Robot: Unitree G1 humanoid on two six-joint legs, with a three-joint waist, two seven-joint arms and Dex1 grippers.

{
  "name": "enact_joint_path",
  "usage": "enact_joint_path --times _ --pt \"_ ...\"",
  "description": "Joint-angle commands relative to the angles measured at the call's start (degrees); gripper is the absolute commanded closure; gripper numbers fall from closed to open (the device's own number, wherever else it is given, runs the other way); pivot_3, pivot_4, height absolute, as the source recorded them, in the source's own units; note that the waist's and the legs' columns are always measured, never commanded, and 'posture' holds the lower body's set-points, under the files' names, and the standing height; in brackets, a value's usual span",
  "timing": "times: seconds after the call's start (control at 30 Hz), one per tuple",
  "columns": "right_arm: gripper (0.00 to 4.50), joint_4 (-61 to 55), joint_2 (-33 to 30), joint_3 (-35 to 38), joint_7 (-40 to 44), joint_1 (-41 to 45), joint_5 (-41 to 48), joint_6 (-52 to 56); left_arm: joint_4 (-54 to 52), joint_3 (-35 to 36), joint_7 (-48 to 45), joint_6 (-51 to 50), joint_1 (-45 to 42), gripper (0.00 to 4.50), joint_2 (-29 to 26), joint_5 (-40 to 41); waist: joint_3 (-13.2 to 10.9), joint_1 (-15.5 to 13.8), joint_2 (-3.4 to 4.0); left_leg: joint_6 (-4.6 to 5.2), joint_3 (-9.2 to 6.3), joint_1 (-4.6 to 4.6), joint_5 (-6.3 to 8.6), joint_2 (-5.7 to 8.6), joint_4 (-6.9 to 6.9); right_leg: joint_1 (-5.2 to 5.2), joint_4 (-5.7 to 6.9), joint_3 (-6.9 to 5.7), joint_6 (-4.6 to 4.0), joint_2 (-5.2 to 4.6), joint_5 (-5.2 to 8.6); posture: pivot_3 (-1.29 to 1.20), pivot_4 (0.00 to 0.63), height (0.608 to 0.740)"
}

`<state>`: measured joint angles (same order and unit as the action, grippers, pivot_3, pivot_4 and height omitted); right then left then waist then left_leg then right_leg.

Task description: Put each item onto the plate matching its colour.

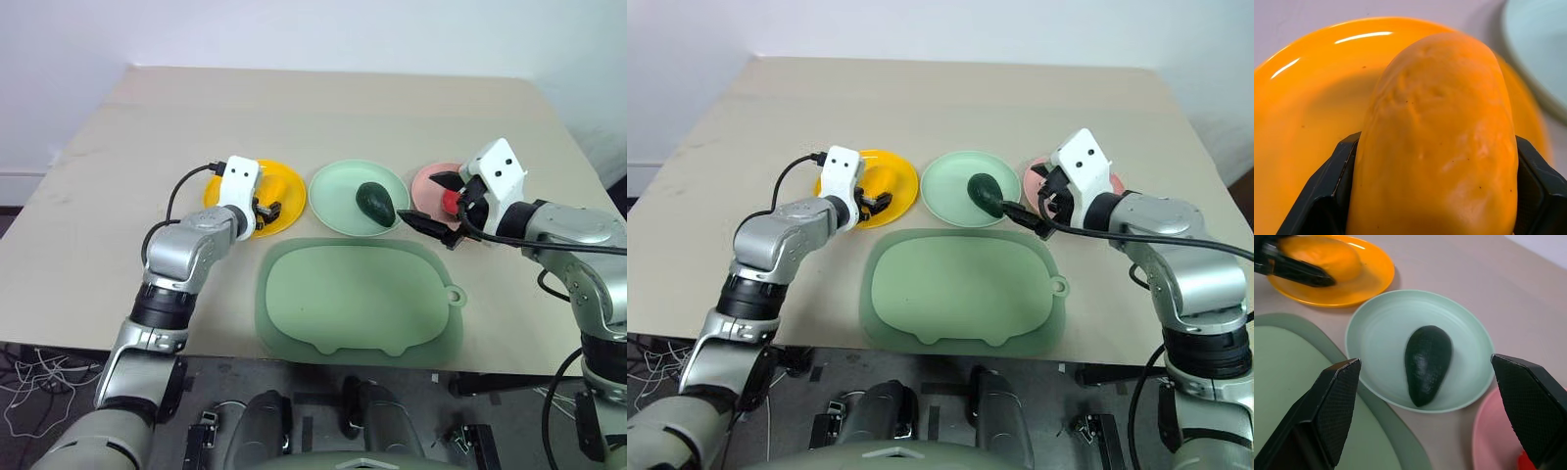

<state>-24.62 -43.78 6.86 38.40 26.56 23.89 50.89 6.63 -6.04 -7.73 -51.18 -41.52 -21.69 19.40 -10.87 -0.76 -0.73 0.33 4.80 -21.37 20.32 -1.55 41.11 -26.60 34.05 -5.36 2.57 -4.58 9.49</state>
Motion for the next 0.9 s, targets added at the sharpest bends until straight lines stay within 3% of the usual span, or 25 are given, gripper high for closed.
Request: enact_joint_path --times 0.03,0.37,0.57,0.73,0.9 --pt "0.00 -3.1 -0.4 1.2 -0.9 -1.0 0.7 0.3 0.1 0.4 -2.6 2.8 -2.0 0.02 0.7 -1.7 0.0 0.0 0.00 -0.02 0.00 0.00 -0.01 -0.01 0.00 0.00 0.00 0.00 0.01 0.00 0.00 0.00 0.150 0.740" --pt "0.00 -0.6 0.8 3.0 3.1 -7.9 1.9 -7.8 -13.3 7.1 -0.8 -2.2 3.9 0.02 0.4 -2.1 0.0 0.2 -0.01 0.00 -0.02 0.03 0.00 -0.05 0.02 0.01 0.02 0.01 0.02 -0.02 0.00 0.00 0.150 0.740" --pt "0.00 7.5 0.0 9.0 7.3 -11.8 5.5 -10.4 -29.7 17.7 -2.3 -1.4 16.2 0.02 -4.1 -0.9 0.0 0.1 0.00 -0.03 0.00 0.09 -0.02 -0.16 0.01 0.01 0.07 0.03 0.00 0.05 0.00 0.00 0.150 0.740" --pt "0.00 11.2 -1.3 12.7 8.3 -16.1 3.6 -15.4 -38.8 28.7 -14.9 9.7 34.9 0.02 -8.4 4.4 0.0 0.1 0.02 -0.03 0.06 0.09 -0.01 -0.20 0.00 -0.01 0.05 0.06 -0.02 0.01 0.01 0.00 0.150 0.740" --pt "0.00 9.4 -1.5 15.4 11.8 -22.5 5.5 -19.1 -39.4 30.1 -20.1 14.3 45.8 0.02 -8.9 5.6 0.0 -0.5 0.00 0.00 -0.03 0.10 0.01 -0.19 0.07 0.08 -0.01 0.02 -0.18 -0.02 0.12 0.00 0.150 0.740"
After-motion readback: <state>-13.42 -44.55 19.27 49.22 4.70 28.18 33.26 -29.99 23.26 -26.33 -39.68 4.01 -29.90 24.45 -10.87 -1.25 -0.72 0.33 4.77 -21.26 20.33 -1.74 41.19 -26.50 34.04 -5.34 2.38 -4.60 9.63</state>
